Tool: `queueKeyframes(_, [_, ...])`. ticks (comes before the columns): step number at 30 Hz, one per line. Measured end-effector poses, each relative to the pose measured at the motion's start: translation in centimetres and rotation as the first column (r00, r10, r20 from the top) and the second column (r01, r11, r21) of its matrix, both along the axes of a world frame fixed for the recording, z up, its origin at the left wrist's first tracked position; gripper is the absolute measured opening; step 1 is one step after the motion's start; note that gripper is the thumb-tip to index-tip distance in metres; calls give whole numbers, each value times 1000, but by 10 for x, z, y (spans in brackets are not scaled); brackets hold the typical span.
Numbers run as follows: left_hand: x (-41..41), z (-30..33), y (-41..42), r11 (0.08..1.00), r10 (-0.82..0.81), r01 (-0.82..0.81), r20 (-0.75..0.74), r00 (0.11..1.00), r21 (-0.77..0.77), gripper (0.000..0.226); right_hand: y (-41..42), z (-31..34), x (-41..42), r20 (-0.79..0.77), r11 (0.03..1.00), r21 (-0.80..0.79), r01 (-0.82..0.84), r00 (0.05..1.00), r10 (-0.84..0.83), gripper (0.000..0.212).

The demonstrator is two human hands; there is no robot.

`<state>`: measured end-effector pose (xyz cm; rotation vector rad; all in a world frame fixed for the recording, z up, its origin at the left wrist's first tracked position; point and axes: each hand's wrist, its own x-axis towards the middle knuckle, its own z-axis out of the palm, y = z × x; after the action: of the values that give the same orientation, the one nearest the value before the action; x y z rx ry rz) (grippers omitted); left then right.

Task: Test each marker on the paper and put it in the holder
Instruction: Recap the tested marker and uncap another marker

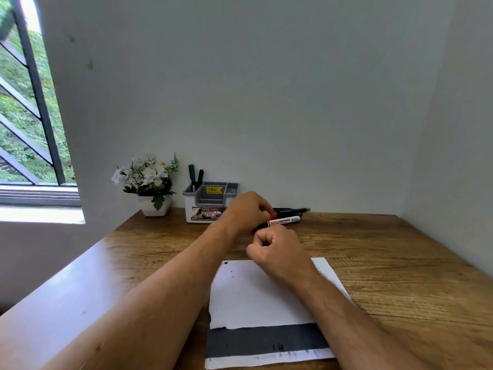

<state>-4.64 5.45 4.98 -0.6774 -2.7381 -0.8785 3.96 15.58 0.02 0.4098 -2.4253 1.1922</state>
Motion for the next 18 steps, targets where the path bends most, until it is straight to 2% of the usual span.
queueKeyframes(3, [3,9,-17,983,32,-36,27,999,178,27,2,4,0,43,974,-170,152,988,-147,30])
queueKeyframes(5, [16,10,-29,970,-2,-10,52,999,241,27,3,9,0,141,914,-328,241,969,-205,27])
queueKeyframes(7, [31,5,-39,978,-29,21,35,999,206,26,4,15,1,274,812,-512,281,949,-156,35])
queueKeyframes(9, [46,-4,-46,993,-28,29,-13,1000,116,24,4,17,1,346,731,-623,278,936,-61,42])
queueKeyframes(11, [54,-14,-51,995,-28,32,-53,998,93,24,3,17,1,343,693,-678,243,939,6,41])
queueKeyframes(14, [56,-28,-53,989,-56,63,-58,997,136,20,1,16,-1,297,662,-726,188,953,55,32])
queueKeyframes(18, [51,-37,-52,989,-109,116,-82,991,92,3,0,15,-3,247,640,-760,116,961,120,23])
